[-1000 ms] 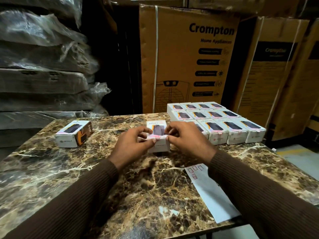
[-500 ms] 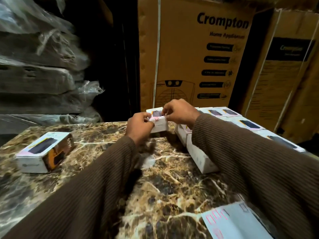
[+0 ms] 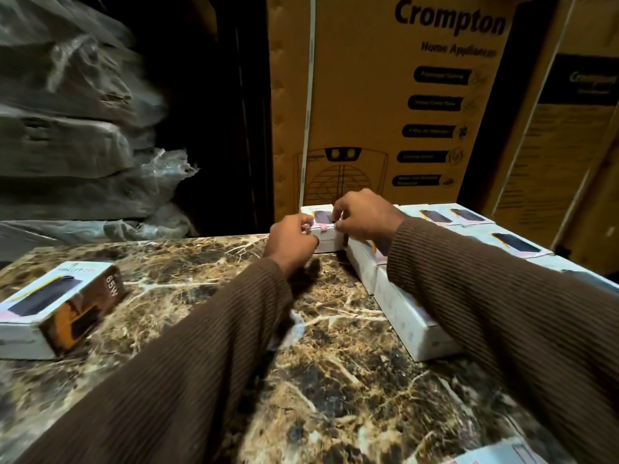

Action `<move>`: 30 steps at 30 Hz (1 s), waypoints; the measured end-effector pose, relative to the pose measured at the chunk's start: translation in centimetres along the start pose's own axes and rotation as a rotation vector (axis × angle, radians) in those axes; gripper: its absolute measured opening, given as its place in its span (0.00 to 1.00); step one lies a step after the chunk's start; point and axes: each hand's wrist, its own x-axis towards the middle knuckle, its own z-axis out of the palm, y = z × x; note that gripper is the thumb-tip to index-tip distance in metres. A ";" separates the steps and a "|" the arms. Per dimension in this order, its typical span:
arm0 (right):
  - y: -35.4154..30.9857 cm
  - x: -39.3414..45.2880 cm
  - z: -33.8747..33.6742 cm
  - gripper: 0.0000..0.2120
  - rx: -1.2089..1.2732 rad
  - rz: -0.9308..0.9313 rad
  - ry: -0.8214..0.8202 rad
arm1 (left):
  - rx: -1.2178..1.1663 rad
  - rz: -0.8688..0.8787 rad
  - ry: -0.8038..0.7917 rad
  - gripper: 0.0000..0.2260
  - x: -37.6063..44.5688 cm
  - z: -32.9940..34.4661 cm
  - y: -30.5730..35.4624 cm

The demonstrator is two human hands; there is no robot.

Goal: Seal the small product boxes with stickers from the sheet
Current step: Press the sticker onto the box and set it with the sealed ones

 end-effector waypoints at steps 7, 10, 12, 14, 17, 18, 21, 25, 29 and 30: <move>0.0 -0.7 0.5 0.08 -0.067 0.003 0.105 | -0.063 0.008 -0.089 0.25 -1.0 -0.4 0.5; -1.1 -1.6 -0.4 0.09 -0.075 -0.005 0.105 | -0.022 0.044 -0.139 0.28 -1.6 -1.7 1.1; -2.2 -2.2 -1.1 0.09 -0.038 -0.021 0.114 | 0.022 0.078 -0.118 0.26 -2.4 -3.3 1.4; -3.8 -3.1 -1.6 0.09 0.005 -0.028 0.084 | 0.068 0.124 -0.087 0.20 -3.6 -5.6 1.5; -7.2 -4.9 -2.2 0.09 0.057 -0.074 0.050 | 0.127 0.165 -0.039 0.11 -6.3 -10.5 1.3; -8.7 -5.7 -2.4 0.09 0.075 -0.096 0.040 | 0.158 0.174 -0.020 0.09 -7.4 -12.5 1.0; -13.7 -7.7 -1.9 0.09 0.133 -0.172 -0.013 | 0.274 0.172 0.030 0.06 -10.5 -18.4 -0.7; -20.7 -9.5 -0.5 0.11 0.209 -0.265 -0.150 | 0.390 0.080 0.089 0.07 -14.0 -25.8 -4.1; -27.1 -10.0 1.3 0.13 0.220 -0.350 -0.182 | 0.459 -0.085 0.156 0.11 -16.7 -31.1 -7.3; -28.4 -10.0 1.8 0.13 0.229 -0.353 -0.170 | 0.455 -0.128 0.159 0.16 -17.3 -31.9 -7.9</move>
